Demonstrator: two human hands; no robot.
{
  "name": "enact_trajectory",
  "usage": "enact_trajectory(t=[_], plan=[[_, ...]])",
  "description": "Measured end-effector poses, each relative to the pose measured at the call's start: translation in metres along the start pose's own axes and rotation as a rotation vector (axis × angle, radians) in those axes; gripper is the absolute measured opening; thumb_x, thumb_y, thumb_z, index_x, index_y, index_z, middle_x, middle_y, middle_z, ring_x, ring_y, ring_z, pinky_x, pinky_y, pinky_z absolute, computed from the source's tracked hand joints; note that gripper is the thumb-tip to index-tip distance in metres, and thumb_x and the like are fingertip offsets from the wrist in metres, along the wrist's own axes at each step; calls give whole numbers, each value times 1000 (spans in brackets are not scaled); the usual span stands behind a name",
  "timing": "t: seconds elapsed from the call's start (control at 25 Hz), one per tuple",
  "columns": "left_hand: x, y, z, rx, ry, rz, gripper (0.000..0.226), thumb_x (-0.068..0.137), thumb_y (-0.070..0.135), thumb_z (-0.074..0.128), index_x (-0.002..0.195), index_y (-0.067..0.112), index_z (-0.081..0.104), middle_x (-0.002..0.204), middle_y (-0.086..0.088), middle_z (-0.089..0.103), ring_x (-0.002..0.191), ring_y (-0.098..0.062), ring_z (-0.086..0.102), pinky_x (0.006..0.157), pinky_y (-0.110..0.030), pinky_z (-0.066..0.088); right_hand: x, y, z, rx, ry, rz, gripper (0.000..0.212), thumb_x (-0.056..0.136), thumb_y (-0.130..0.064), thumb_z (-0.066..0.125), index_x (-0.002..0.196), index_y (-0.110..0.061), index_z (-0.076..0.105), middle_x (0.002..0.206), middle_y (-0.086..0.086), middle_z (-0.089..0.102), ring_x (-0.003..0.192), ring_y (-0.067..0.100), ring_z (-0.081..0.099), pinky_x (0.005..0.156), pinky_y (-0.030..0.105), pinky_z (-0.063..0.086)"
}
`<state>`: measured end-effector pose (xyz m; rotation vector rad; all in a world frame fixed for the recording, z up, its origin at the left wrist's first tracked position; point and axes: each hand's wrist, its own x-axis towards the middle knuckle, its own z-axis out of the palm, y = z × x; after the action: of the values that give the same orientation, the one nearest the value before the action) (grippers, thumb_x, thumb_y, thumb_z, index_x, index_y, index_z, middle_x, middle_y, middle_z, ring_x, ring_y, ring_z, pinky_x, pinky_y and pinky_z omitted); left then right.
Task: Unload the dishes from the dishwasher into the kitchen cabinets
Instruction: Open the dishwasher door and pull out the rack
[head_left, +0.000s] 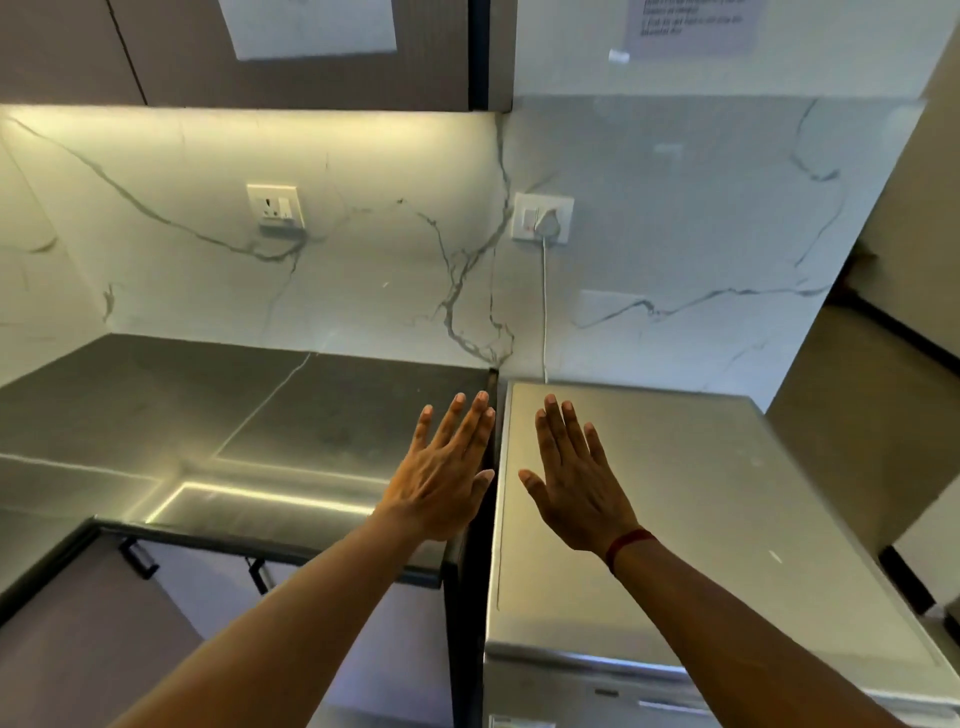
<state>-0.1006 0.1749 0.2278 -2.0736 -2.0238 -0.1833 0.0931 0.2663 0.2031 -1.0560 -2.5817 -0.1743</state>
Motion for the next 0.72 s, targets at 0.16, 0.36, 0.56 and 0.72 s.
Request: enact_trajectory(t=[0.16, 0.36, 0.56, 0.72], plan=[[46, -35, -19, 1, 55, 50, 72, 100, 48, 22, 149, 20, -22, 153, 0, -36, 142, -23, -31, 119, -52, -8, 53, 2, -12, -27, 23, 16, 74, 96, -56, 9, 149, -15, -22, 156, 5, -30, 144, 18, -27, 120, 42, -7], [102, -84, -36, 48, 123, 100, 71, 95, 51, 14, 150, 19, -18, 155, -4, -31, 144, -26, -26, 119, -51, -8, 123, -2, -21, -84, 128, 77, 75, 97, -59, 7, 152, -14, -16, 159, 6, -22, 147, 21, -18, 119, 44, -5], [147, -115, -24, 23, 124, 58, 73, 98, 50, 20, 150, 18, -20, 154, -6, -33, 143, -29, -27, 119, -52, -7, 171, 6, -19, -100, 187, 144, 77, 95, -62, 5, 152, -15, -16, 160, 7, -18, 148, 21, -16, 118, 40, -11], [175, -117, -18, 13, 155, 83, 76, 99, 50, 27, 150, 17, -19, 155, -8, -32, 143, -29, -26, 119, -53, -6, 192, 22, -7, -115, 170, 171, 78, 94, -63, 0, 152, -13, -11, 160, 7, -19, 147, 22, -18, 119, 41, -10]])
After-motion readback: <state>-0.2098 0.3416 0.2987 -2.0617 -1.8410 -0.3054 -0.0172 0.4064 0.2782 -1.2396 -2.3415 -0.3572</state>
